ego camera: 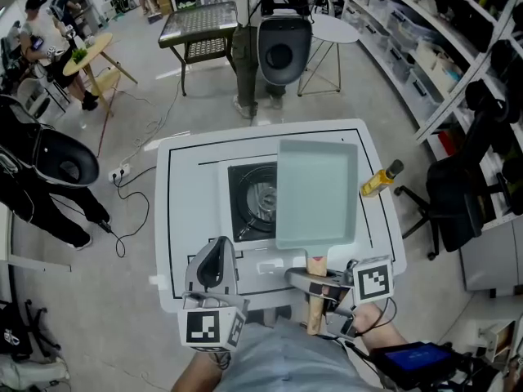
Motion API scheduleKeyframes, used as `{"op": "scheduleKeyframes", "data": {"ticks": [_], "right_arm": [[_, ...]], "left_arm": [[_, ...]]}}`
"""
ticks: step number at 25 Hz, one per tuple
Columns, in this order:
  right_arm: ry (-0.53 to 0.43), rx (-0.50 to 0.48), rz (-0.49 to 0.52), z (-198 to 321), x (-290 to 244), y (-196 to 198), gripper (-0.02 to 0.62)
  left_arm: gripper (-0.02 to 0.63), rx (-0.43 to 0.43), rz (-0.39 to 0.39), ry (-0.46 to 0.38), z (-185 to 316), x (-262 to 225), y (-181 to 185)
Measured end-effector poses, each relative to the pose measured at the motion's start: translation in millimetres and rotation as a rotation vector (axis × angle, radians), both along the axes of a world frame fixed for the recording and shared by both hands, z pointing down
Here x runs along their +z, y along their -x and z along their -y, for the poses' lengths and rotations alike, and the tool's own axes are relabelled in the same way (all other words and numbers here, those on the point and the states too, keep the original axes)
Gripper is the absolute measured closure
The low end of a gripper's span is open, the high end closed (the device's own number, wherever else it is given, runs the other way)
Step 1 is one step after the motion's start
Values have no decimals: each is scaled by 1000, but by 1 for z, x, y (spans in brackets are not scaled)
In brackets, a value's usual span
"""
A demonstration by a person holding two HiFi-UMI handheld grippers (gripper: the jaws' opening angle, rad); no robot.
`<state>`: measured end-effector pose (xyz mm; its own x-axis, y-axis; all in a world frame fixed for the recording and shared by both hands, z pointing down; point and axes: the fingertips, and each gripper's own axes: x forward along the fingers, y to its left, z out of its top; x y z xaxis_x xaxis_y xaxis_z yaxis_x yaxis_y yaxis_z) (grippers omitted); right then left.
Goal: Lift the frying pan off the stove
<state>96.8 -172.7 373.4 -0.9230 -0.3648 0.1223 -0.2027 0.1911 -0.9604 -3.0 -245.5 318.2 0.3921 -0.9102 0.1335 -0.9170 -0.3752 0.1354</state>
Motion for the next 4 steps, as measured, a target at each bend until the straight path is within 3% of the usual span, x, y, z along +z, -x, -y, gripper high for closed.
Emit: {"op": "scheduleKeyframes", "data": {"ticks": [4], "right_arm": [[-3, -7, -4, -2, 2, 2, 526]], "left_arm": [[588, -1, 1, -1, -2, 1, 2]]}}
